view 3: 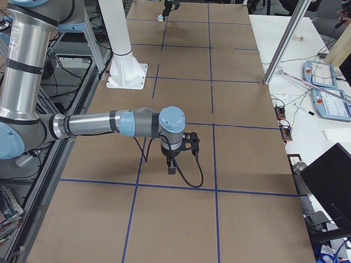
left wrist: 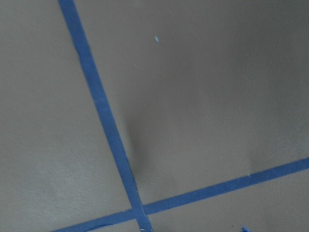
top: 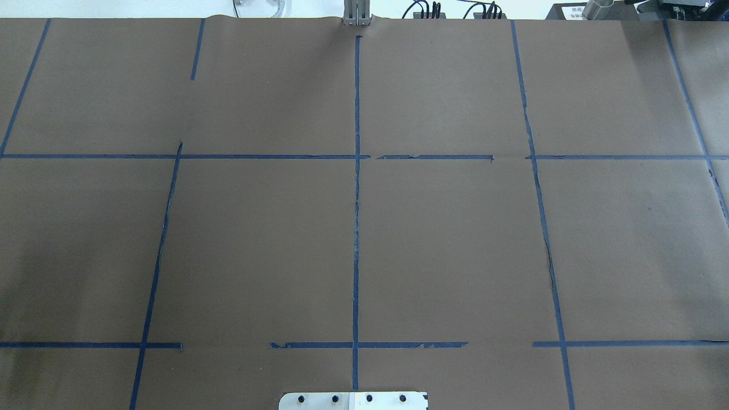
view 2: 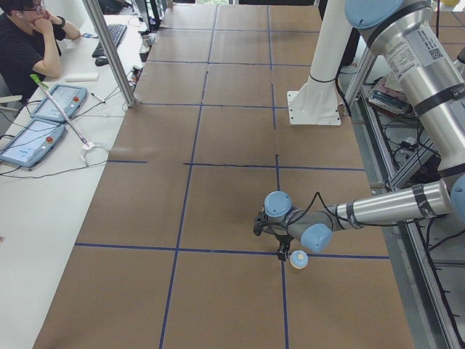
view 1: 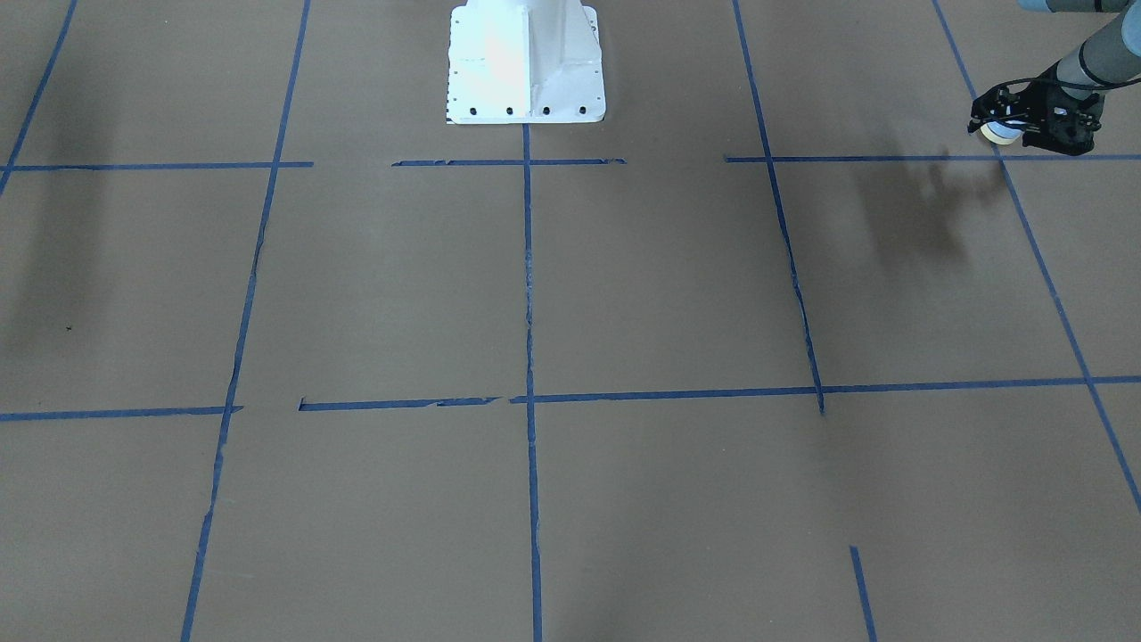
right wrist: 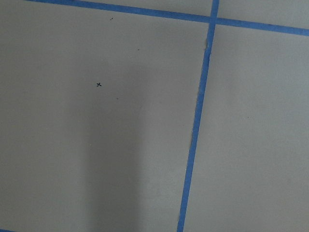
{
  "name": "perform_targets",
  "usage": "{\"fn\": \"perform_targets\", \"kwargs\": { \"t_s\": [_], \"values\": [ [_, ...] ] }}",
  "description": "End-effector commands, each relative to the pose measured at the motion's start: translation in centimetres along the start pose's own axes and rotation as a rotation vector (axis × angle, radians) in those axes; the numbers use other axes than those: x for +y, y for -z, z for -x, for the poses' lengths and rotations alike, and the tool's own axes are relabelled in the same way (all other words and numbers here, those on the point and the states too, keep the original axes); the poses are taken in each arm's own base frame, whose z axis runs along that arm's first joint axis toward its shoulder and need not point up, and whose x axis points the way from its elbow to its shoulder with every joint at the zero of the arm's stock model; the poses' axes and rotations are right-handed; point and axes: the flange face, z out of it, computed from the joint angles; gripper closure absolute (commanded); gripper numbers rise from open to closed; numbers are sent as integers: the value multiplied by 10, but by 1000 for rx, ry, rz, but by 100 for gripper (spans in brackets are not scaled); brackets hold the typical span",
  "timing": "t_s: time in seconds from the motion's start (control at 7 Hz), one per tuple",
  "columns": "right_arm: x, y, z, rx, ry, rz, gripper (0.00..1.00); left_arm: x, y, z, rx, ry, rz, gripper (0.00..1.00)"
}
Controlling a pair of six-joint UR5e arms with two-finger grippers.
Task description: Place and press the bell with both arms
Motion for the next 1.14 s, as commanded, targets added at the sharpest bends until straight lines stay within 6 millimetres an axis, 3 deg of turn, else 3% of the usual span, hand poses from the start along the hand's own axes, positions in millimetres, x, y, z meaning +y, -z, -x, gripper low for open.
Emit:
{"fn": "perform_targets", "kwargs": {
  "t_s": [0.0, 0.57, 1.0],
  "values": [
    [0, 2, 2, 1, 3, -4, 0, 10, -6, 7, -12, 11, 23, 0],
    [1, 6, 6, 2, 9, -12, 0, 23, -27, 20, -30, 16, 86, 0],
    [1, 6, 6, 2, 9, -12, 0, 18, -35, 20, -27, 11, 99, 0]
  ]
}}
